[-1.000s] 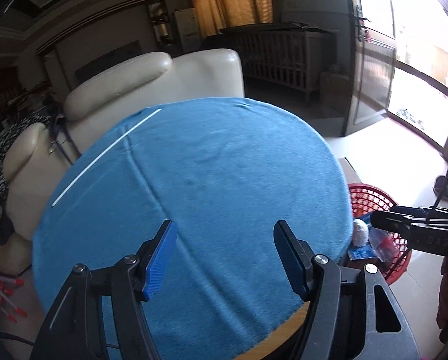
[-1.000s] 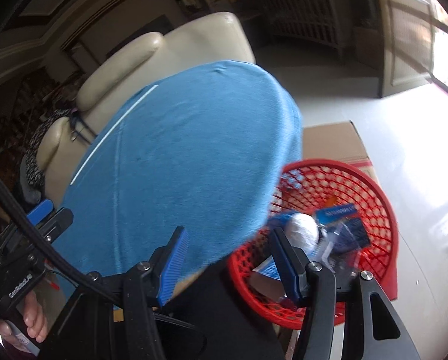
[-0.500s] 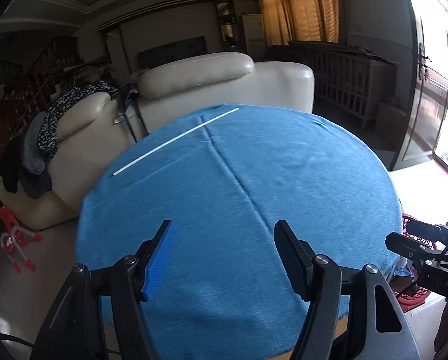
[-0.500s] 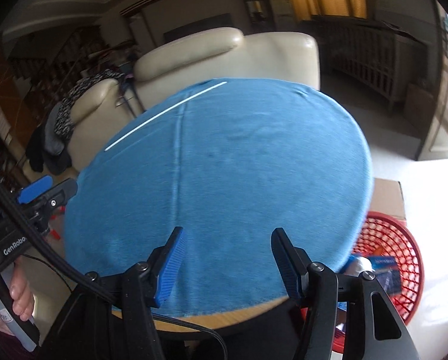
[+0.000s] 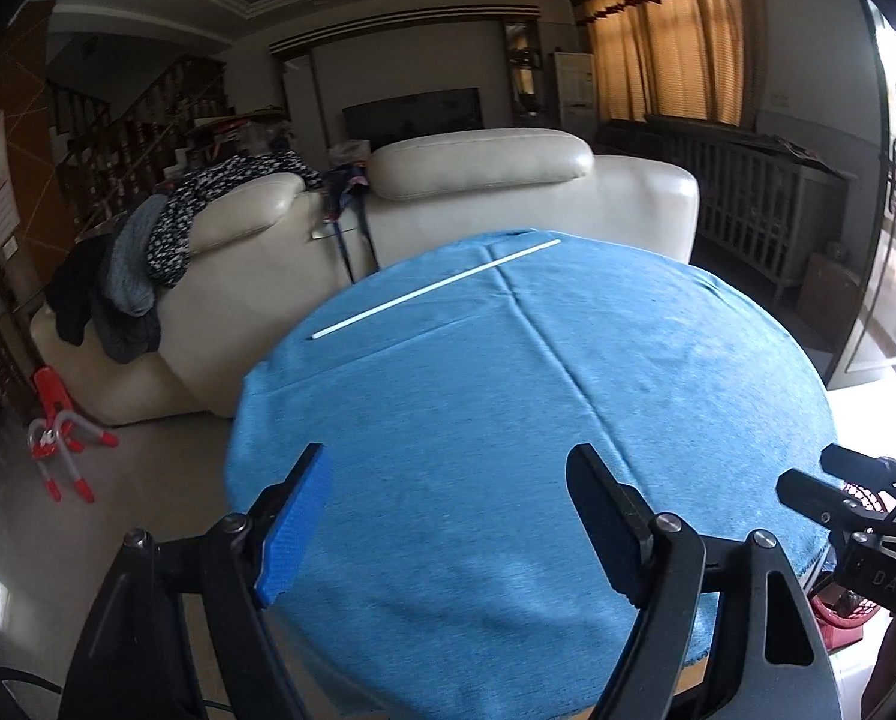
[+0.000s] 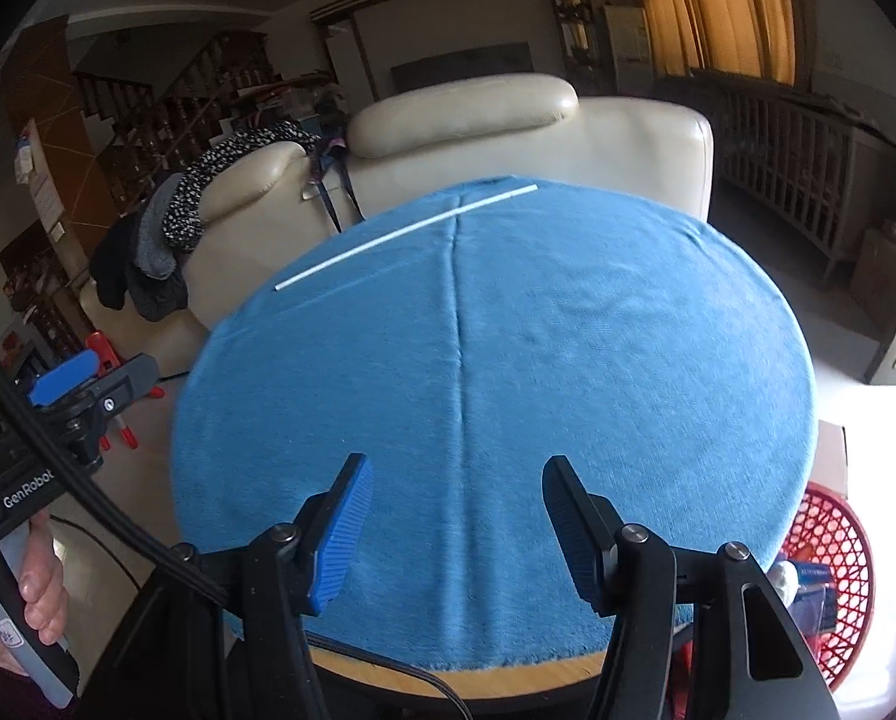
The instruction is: Collect trash
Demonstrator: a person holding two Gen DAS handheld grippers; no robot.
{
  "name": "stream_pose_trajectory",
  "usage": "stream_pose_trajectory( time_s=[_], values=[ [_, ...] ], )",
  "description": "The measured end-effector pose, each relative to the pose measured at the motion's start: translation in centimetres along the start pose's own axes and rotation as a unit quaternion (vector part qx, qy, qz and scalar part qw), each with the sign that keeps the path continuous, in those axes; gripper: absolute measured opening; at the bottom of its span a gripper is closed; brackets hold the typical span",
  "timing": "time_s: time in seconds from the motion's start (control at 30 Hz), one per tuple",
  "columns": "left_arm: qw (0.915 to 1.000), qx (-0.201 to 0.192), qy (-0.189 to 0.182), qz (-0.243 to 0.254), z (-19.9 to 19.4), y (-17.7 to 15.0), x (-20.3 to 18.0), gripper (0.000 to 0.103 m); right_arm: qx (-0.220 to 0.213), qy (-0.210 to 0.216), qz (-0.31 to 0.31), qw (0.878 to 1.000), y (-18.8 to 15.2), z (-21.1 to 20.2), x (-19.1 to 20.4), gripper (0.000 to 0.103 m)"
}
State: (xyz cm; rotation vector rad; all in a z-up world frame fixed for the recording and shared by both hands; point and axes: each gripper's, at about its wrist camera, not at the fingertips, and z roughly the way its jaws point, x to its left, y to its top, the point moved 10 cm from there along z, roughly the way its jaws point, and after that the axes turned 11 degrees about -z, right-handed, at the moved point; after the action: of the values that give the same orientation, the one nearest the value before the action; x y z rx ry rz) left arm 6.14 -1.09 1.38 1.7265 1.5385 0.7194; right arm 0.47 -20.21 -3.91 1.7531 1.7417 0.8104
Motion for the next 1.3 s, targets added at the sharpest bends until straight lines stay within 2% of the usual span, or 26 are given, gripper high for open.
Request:
stream_pose_trajectory(
  time_s=[0.23,0.63,1.3],
  values=[
    [0.9999,-0.001,0.006,-0.015,-0.6,-0.2,1.7,0.080,-0.033,-0.040,-0.027,0.998,1.0,-1.5,1.9,0.066],
    [0.9997,-0.009,0.020,-0.011,-1.6,-0.8,2.6,0.081,-0.046,-0.062,-0.027,0.997,1.0,-2.6,2.4,0.068],
    [0.9996,-0.005,0.024,-0.013,-2.1,-1.6,3.1,0.081,-0.060,-0.062,-0.036,0.996,0.8,-3.3,3.1,0.068]
  ],
)
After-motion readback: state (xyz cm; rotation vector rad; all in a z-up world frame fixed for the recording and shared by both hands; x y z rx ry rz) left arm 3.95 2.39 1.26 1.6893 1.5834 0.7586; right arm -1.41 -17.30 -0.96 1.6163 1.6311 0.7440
